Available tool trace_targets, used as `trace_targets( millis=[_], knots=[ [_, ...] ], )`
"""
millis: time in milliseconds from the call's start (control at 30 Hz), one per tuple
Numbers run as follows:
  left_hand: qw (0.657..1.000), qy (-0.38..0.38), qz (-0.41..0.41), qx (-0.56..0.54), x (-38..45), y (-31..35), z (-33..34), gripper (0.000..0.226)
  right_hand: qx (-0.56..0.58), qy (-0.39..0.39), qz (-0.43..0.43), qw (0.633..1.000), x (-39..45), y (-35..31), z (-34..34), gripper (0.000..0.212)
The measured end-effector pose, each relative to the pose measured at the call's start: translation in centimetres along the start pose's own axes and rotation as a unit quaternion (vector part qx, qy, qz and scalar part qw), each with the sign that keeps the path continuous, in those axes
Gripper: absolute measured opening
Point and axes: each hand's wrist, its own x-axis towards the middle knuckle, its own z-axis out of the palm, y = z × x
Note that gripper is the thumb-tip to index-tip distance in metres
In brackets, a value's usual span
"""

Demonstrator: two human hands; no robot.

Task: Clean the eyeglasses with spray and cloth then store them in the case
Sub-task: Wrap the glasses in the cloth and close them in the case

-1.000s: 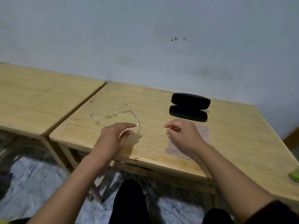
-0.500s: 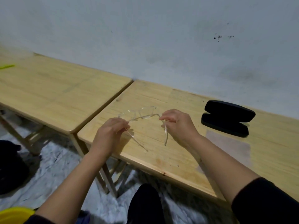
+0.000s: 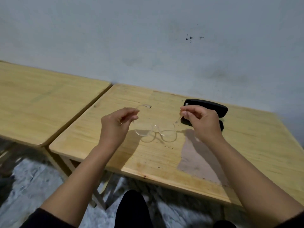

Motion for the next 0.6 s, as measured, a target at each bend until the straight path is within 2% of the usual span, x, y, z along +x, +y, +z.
trace_targets(
  millis=[300, 600],
  knots=[
    [0.986, -0.124, -0.030, -0.111, -0.4, 5.3, 9.5, 0.016, -0.080, 0.120, 0.050, 0.988, -4.3, 2.8, -10.6, 0.013],
    [0.979, -0.171, -0.039, -0.099, -1.4, 6.6, 12.6, 0.014, -0.080, 0.151, 0.086, 0.982, -6.2, 4.0, -13.0, 0.017]
  ],
)
